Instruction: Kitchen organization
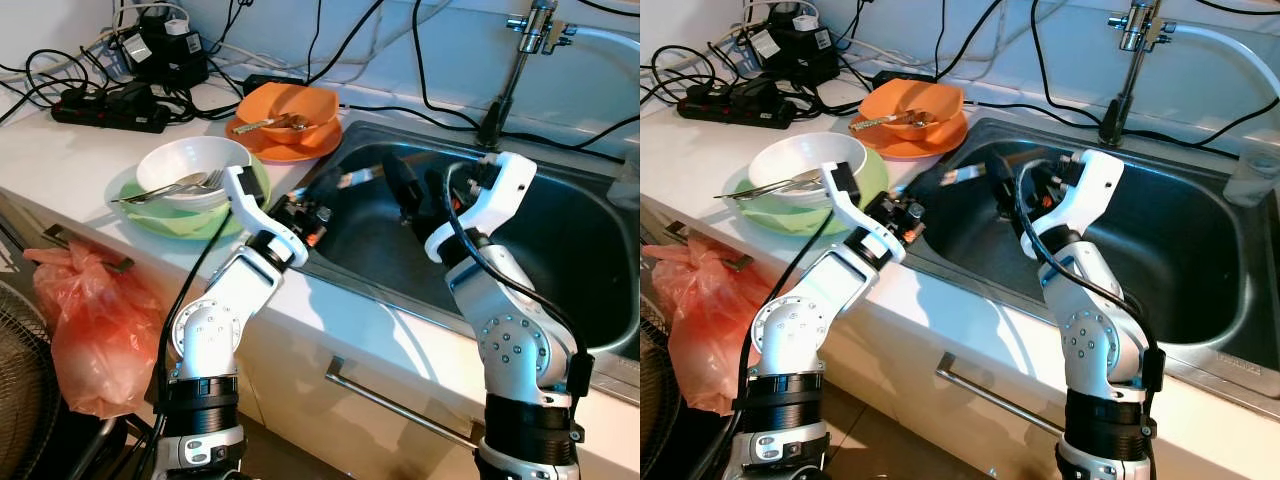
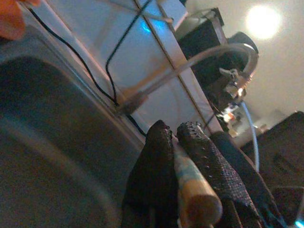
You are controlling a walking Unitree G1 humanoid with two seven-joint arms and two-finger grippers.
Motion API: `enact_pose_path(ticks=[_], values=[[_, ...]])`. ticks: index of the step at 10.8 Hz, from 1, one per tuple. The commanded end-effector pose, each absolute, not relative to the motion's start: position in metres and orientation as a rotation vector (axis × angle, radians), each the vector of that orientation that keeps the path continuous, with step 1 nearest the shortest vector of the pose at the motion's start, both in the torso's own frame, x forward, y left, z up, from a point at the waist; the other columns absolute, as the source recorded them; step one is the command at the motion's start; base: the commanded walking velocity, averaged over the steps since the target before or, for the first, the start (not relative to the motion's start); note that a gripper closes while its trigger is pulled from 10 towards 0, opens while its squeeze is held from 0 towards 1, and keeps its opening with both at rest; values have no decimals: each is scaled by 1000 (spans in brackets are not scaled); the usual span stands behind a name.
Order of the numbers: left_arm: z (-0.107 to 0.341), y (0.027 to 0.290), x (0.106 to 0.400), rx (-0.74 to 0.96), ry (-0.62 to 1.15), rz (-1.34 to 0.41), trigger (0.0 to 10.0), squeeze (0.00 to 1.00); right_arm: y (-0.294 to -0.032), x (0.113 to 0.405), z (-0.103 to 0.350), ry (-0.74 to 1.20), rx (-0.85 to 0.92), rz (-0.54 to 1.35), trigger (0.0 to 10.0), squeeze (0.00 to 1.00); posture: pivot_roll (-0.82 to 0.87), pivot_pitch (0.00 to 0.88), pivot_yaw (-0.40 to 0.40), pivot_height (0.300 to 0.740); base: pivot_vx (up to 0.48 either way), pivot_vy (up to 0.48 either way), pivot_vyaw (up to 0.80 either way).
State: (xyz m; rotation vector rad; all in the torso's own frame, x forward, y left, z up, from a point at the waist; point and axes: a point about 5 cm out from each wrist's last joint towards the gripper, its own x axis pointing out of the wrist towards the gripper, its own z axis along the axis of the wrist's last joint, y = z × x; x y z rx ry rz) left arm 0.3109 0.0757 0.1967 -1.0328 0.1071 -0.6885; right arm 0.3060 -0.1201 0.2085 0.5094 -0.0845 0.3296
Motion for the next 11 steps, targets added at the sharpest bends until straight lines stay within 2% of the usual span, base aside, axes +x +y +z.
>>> enact_pose_path(ticks=[1,8,10,11], values=[[198,76,304,-1036,130,-730,0,0,-119,309,211,-94,517,344,10000,0,-45,0,30,740,0,0,0],[200,72,294,-1071,207,-835,0,0,-107,327,217,-127,568,396,10000,0,-26,0,29,740,0,0,0],[198,68,291,-1084,224,-852,0,0,-100,332,223,-148,589,414,0,0,-27,0,29,740,0,0,0],[199,68,290,-1090,226,-855,0,0,-97,333,224,-152,593,420,5294,0,-27,0,28,740,0,0,0]])
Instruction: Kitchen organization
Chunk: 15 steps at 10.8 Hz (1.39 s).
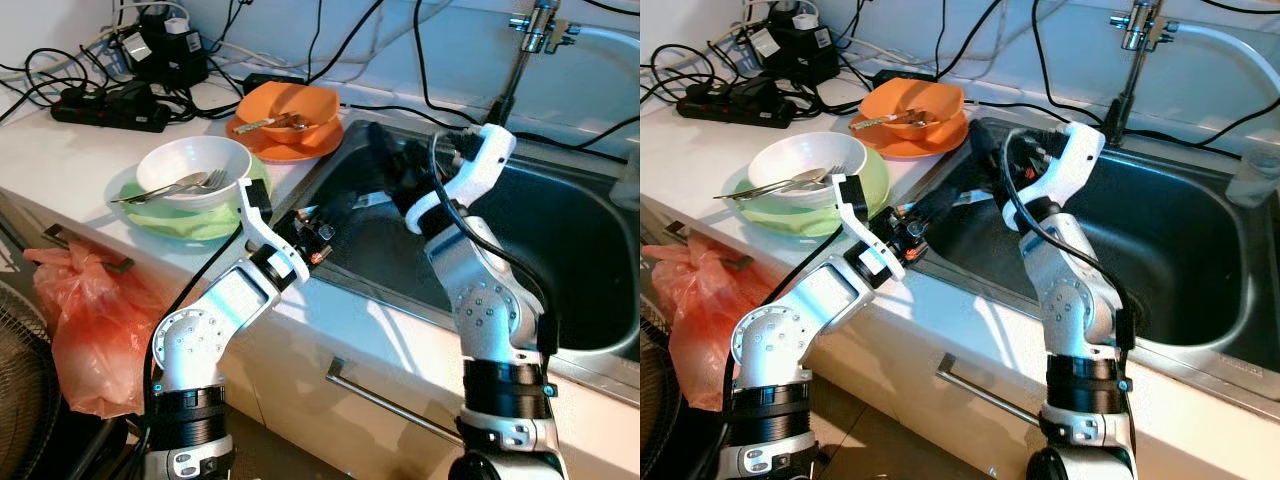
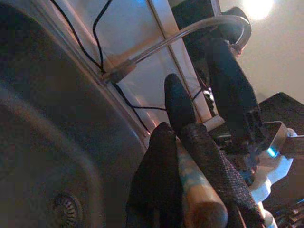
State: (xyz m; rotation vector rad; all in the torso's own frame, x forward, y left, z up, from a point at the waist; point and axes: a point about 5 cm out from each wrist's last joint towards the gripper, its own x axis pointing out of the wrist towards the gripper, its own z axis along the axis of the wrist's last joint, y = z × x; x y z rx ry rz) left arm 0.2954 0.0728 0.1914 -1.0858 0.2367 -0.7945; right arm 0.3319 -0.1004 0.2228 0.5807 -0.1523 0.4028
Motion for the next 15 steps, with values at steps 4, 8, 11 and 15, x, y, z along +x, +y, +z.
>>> enact_pose_path(ticks=[4,8,11,15], values=[[201,71,291,-1102,213,-850,0,0,-98,334,221,-150,598,409,0,0,-28,0,25,740,0,0,0],[201,72,293,-1091,206,-832,0,0,-100,338,222,-155,593,396,0,0,-29,0,23,740,0,0,0],[201,72,295,-1081,203,-829,0,0,-102,339,222,-155,588,389,0,0,-29,0,24,740,0,0,0],[198,84,304,-1035,164,-733,0,0,-114,337,225,-173,542,354,0,0,-31,0,23,740,0,0,0]])
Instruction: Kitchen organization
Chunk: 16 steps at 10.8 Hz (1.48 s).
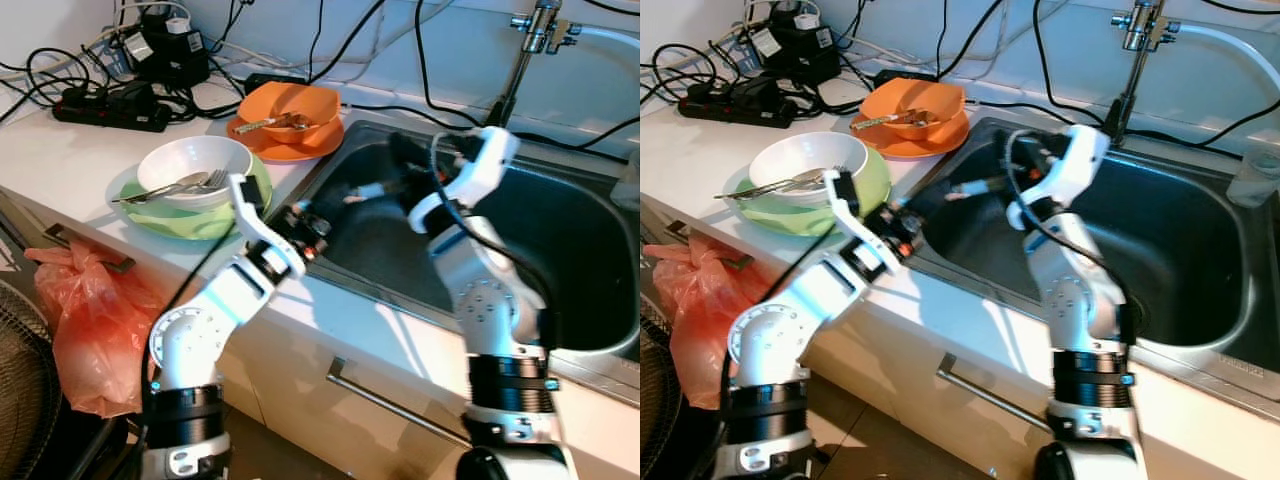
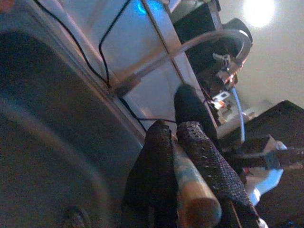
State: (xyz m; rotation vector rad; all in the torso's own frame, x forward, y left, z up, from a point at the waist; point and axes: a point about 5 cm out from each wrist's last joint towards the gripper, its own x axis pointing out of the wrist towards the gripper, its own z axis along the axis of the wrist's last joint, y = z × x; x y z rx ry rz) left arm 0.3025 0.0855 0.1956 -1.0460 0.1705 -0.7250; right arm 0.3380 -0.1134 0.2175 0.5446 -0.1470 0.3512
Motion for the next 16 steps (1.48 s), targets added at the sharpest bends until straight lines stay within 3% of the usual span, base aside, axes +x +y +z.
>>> enact_pose_path(ticks=[1,3,4,5,10,13,16], values=[[198,86,305,-1030,160,-725,0,0,-117,337,225,-173,536,345,0,0,-31,0,23,740,0,0,0],[197,87,306,-1021,153,-715,0,0,-121,335,222,-163,521,330,0,0,-36,0,25,740,0,0,0],[197,85,306,-1020,152,-720,0,0,-120,334,218,-142,509,320,10000,0,-37,0,26,740,0,0,0],[198,84,306,-1018,153,-723,0,0,-120,334,215,-129,500,313,10000,1000,-37,0,26,740,0,0,0],[197,86,309,-1024,152,-713,0,0,-131,326,207,-113,499,298,10000,1000,-39,0,30,740,0,0,0],[197,83,309,-1033,153,-717,0,0,-108,321,203,-78,565,350,10000,1000,-38,0,31,740,0,0,0],[196,92,311,-1026,140,-689,0,0,-113,317,193,-49,545,306,10000,1000,-31,0,23,740,0,0,0]])
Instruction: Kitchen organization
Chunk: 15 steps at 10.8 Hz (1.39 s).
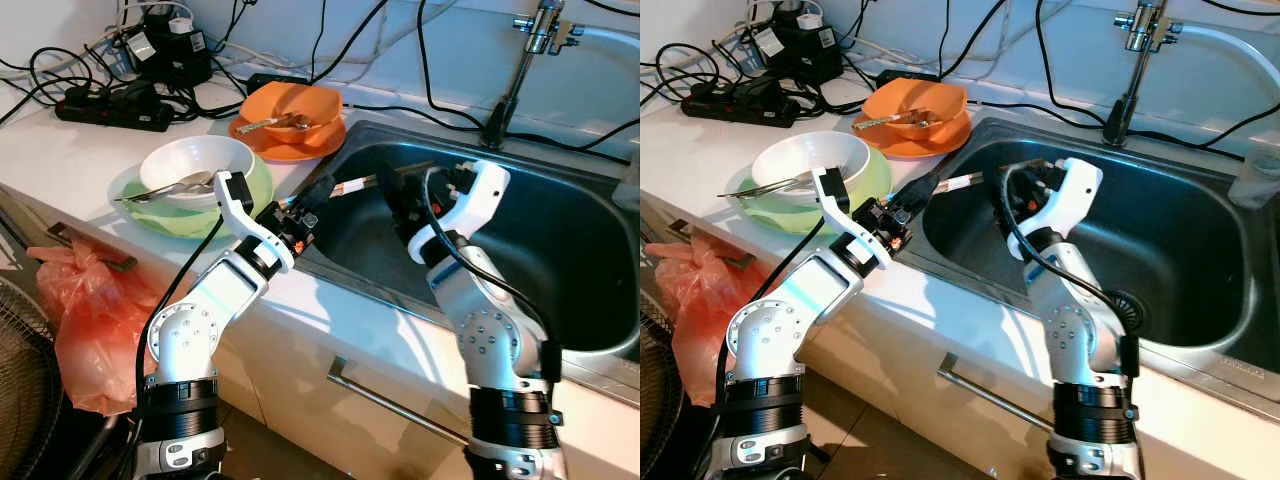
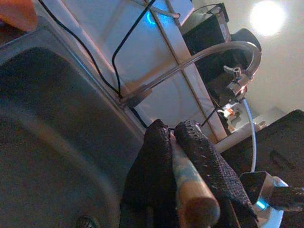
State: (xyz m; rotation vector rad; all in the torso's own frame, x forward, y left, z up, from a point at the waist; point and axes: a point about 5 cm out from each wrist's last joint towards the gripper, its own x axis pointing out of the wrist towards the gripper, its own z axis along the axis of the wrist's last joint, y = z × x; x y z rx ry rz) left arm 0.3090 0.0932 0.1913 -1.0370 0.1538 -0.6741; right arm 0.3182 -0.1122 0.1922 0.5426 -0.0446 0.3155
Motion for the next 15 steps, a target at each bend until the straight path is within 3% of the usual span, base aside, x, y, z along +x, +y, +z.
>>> enact_pose_path(ticks=[1,3,4,5,10,11,15], values=[[197,97,314,-1015,129,-675,0,0,-117,314,194,-46,544,309,10000,1000,-36,0,24,740,0,0,0],[201,100,318,-1015,109,-668,0,0,-115,309,188,-15,578,331,10000,1000,-37,0,22,740,0,0,0],[203,100,318,-1023,102,-668,0,0,-107,307,182,41,825,360,10000,1000,-37,0,23,740,0,0,0],[203,98,317,-1024,103,-671,0,0,-104,307,181,58,940,386,10000,1000,-34,0,21,740,0,0,0],[203,94,315,-1033,109,-690,0,0,-102,312,186,55,1024,407,10000,1000,-27,0,19,740,0,0,0],[204,92,314,-1044,112,-706,0,0,-98,314,188,50,1050,426,10000,843,-26,0,20,740,0,0,0],[198,77,302,-1057,177,-779,0,0,-75,326,194,56,1066,500,10000,843,-13,0,16,740,0,0,0]])
